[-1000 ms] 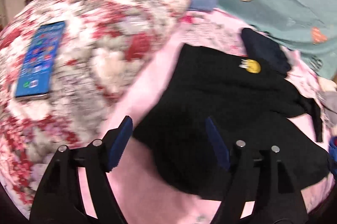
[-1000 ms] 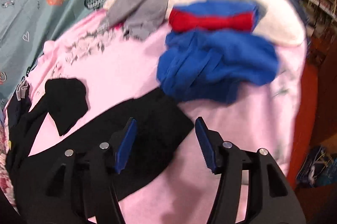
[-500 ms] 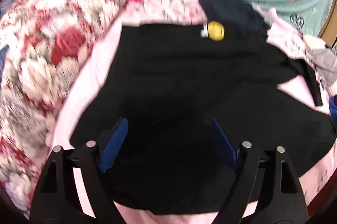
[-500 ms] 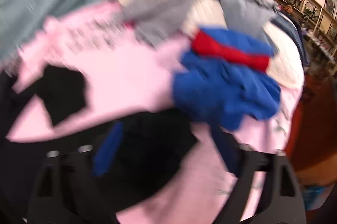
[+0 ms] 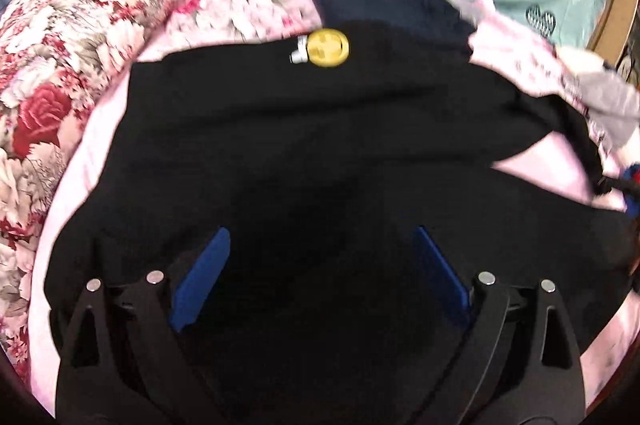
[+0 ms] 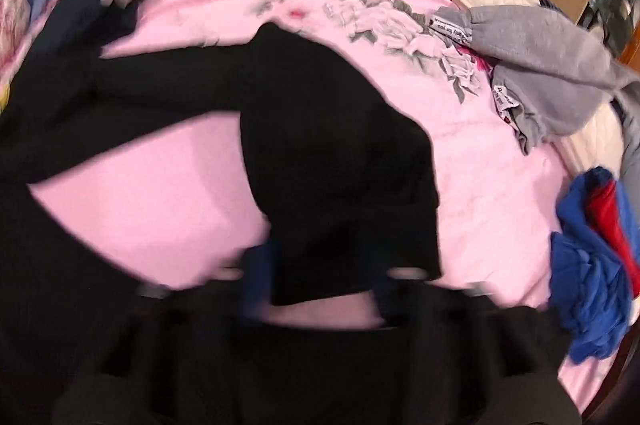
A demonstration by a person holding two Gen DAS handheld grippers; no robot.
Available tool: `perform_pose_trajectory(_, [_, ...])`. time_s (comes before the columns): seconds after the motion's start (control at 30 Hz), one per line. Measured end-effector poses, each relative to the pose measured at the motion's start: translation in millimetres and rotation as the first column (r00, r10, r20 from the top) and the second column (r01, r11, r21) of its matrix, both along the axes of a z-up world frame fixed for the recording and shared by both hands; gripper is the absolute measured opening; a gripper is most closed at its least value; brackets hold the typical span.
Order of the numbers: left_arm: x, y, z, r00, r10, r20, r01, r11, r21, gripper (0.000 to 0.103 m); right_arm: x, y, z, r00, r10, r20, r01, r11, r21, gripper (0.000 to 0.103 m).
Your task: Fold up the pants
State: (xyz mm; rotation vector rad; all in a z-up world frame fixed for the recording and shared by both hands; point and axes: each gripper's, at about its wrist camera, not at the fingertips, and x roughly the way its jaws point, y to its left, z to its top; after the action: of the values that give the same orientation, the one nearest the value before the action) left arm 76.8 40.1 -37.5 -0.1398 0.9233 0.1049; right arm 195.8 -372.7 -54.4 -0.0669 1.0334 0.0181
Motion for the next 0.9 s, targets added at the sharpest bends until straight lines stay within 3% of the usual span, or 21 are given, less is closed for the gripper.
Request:
perform_pose_trajectory(0.13, [4, 9, -16, 0.998, 0.028, -0.052, -0.029, 1.0, -0.009, 0.094, 35, -52, 55, 0.986, -0.125, 0.106, 0.097, 0.966, 0.242, 0.008])
perform_pose_trajectory(0.2, [5, 13, -21, 0.997, 0.041, -0.069, -0.042, 0.999, -0.02, 0.094, 48, -65, 66, 0.98, -0.164, 0.116, 0.125, 0.949, 0.289, 0.008])
perform_pose_trajectory(0.27, [3, 15, -19, 0.997, 0.044, -0.069, -0.045, 0.999, -0.016, 0.094, 83, -96, 84, 0.953, -0.278, 0.124, 0.21, 0.896, 0.391, 0.008])
perform_pose_trajectory(0.33, [-1, 16, -15, 0.997, 0.045, -0.062, -0.045, 0.999, 0.0, 0.094, 107, -117, 94, 0.916, -0.371, 0.152, 0.281, 0.864, 0.418, 0.01])
perform_pose_trajectory(0.37, [-4, 18, -12, 0.997, 0.047, -0.057, -0.047, 0.999, 0.007, 0.094, 121, -129, 96, 0.888, -0.424, 0.178, 0.319, 0.847, 0.426, 0.022])
perform_pose_trajectory(0.4, [-5, 19, -10, 0.997, 0.051, -0.054, -0.051, 0.999, 0.011, 0.094, 133, -136, 95, 0.864, -0.464, 0.195, 0.362, 0.843, 0.399, 0.058])
perform_pose_trajectory(0.43, [-8, 20, -8, 0.997, 0.055, -0.05, -0.054, 0.998, 0.013, 0.094, 142, -140, 91, 0.838, -0.505, 0.206, 0.423, 0.84, 0.34, 0.071])
perform_pose_trajectory(0.47, [-10, 22, -5, 0.997, 0.057, -0.047, -0.056, 0.998, 0.013, 0.094, 150, -142, 86, 0.797, -0.562, 0.221, 0.52, 0.825, 0.222, 0.08])
perform_pose_trajectory(0.5, [-11, 23, -3, 0.997, 0.058, -0.045, -0.058, 0.998, 0.014, 0.094, 153, -141, 83, 0.779, -0.583, 0.233, 0.56, 0.813, 0.16, 0.08])
perform_pose_trajectory(0.53, [-12, 24, -2, 0.997, 0.061, -0.043, -0.061, 0.998, 0.017, 0.094, 154, -142, 80, 0.779, -0.579, 0.241, 0.558, 0.815, 0.156, 0.08])
perform_pose_trajectory(0.67, [-9, 28, 0, 0.997, 0.067, -0.042, -0.066, 0.998, 0.024, 0.094, 140, -152, 65, 0.805, -0.565, 0.181, 0.503, 0.811, 0.299, 0.08])
perform_pose_trajectory(0.83, [1, 23, -4, 0.997, 0.042, -0.057, -0.041, 0.999, 0.027, 0.094, 132, -137, 23, 0.918, -0.397, 0.013, 0.372, 0.873, 0.316, 0.079])
perform_pose_trajectory(0.9, [2, 20, -3, 0.998, 0.034, -0.058, -0.032, 0.999, 0.035, 0.094, 131, -127, 16, 0.932, -0.361, 0.014, 0.336, 0.88, 0.335, 0.079])
